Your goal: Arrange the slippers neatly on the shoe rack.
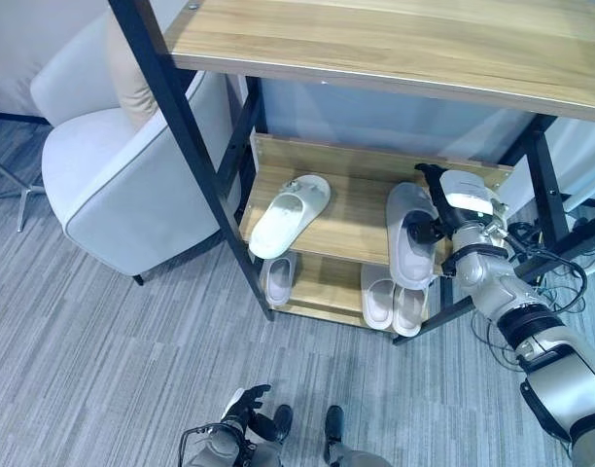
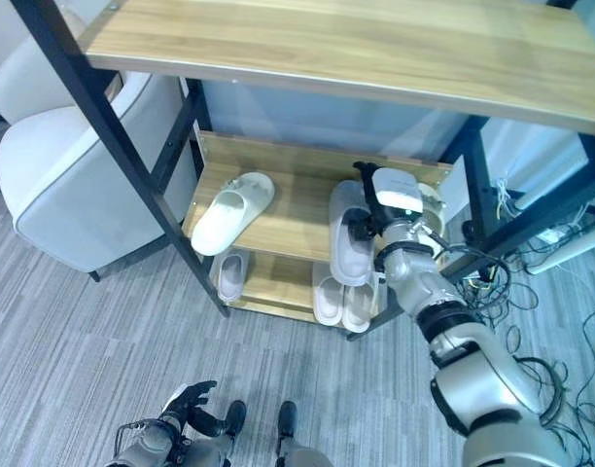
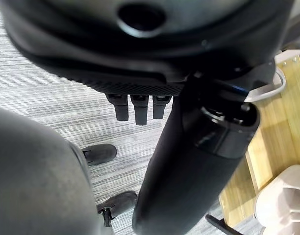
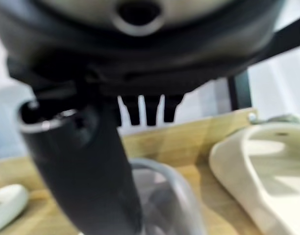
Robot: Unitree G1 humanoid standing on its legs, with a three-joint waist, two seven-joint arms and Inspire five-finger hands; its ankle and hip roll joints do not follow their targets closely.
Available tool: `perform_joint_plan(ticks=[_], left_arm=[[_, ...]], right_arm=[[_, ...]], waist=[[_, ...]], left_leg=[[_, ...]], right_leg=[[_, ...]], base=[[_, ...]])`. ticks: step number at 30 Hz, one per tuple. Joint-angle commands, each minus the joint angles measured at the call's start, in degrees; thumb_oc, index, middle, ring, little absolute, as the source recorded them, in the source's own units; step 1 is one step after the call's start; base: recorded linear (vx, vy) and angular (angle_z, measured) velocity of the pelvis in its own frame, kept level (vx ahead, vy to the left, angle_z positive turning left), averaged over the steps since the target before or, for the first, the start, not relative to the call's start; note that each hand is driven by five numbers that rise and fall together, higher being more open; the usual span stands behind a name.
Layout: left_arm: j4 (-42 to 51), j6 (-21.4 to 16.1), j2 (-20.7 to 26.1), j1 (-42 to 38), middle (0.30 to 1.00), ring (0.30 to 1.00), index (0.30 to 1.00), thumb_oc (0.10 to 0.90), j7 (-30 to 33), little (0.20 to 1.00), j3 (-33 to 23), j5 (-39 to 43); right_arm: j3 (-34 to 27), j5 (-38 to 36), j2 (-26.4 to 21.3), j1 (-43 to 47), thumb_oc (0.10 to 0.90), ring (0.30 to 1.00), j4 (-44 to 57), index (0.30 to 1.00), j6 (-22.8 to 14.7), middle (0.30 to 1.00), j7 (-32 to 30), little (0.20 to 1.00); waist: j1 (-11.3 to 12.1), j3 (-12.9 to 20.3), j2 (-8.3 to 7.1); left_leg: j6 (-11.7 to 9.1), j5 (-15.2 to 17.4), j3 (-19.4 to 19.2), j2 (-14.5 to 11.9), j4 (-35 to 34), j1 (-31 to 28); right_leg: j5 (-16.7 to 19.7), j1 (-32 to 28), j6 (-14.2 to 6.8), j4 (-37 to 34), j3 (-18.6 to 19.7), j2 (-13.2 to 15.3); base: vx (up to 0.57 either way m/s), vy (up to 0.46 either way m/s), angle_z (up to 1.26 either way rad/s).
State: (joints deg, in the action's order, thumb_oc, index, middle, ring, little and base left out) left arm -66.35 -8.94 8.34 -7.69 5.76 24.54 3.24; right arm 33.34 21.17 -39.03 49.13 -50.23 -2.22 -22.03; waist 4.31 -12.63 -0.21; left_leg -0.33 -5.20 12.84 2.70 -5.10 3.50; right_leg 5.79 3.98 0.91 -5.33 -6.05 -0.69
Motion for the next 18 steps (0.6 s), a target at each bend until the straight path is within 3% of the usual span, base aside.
perform_joint_plan(ticks=[1,6,18], left_arm=[[-2.6,-1.8,1.0,1.5,0.9,0.9,0.9,0.8,0.9,0.9,4.3,0.3],[-3.0,-1.6,0.8,1.7,0.9,0.9,0.9,0.8,1.2,0.9,3.6,0.5],[-2.7,-0.5,-0.3,3.9,0.9,0.9,0.9,0.8,0.0,0.9,0.5,-2.2]], right_arm=[[0.6,-1.6,-2.4,9.4,0.4,0.3,-0.2,0.3,-1.4,0.3,-4.4,0.3],[-0.2,-1.7,-2.1,7.2,0.4,0.3,3.1,0.3,-1.8,0.3,-4.7,0.3],[-12.7,2.3,-4.3,-12.5,0.4,0.3,31.8,0.3,-4.5,0.3,-4.4,0.3]], waist=[[1.0,1.8,-3.81],[0.7,2.5,-3.74],[-1.3,3.9,-2.84]], left_leg=[[2.3,7.0,-3.9,2.0,0.1,1.6],[2.2,7.4,-3.9,1.9,0.1,1.2],[2.5,8.8,-4.5,1.6,0.1,-1.1]], right_leg=[[-6.2,-1.7,-2.9,0.3,2.8,2.3],[-6.5,-2.0,-2.8,0.3,2.8,2.2],[-7.3,-3.6,-2.6,0.3,3.9,2.0]], base=[[0.03,-0.006,0.06],[0.02,-0.006,0.0],[0.02,-0.008,0.0]])
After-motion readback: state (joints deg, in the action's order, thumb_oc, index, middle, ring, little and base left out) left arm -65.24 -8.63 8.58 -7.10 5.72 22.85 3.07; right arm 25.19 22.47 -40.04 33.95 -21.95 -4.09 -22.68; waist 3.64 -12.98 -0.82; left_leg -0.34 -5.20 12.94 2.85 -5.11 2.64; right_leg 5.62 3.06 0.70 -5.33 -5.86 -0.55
